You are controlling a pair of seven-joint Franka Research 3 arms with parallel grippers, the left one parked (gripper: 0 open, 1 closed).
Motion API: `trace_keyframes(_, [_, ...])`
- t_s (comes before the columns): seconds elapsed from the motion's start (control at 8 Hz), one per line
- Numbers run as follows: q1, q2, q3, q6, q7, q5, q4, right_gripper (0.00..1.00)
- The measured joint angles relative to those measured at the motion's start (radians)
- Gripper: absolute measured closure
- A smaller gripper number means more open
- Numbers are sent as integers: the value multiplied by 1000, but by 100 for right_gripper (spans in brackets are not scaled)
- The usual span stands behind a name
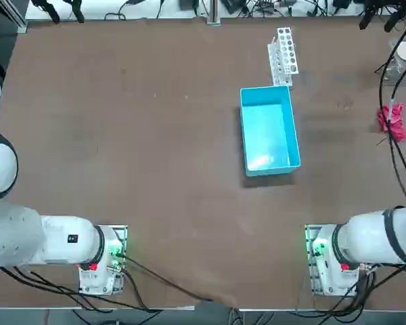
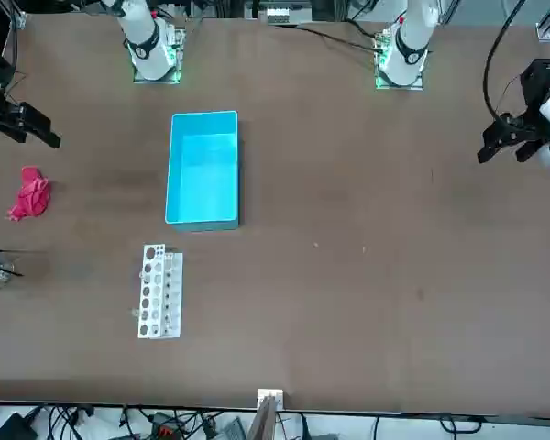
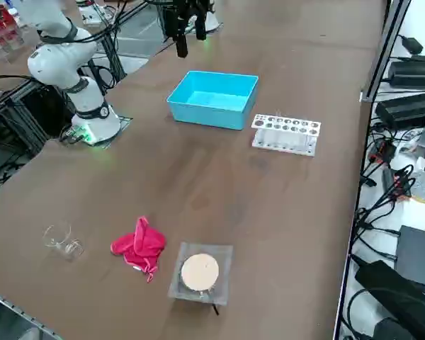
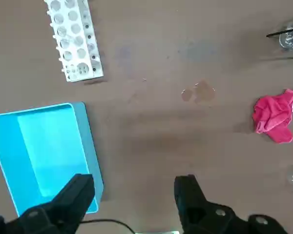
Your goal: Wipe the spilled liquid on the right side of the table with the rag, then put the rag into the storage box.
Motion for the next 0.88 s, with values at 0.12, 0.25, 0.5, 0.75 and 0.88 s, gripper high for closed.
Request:
trace_keyframes(0.12, [0, 0, 0, 0, 0, 0, 0, 0])
trace_keyframes(0.25, [0, 0, 0, 0, 0, 0, 0, 0])
trace_keyframes(0.5, [-1, 0, -1, -3, 0, 0, 1, 0])
trace_keyframes(0.75, [-4, 0, -10, -78, 0, 0, 7, 0])
trace_keyframes(0.88, [-8, 1, -15, -127, 0, 0, 8, 0])
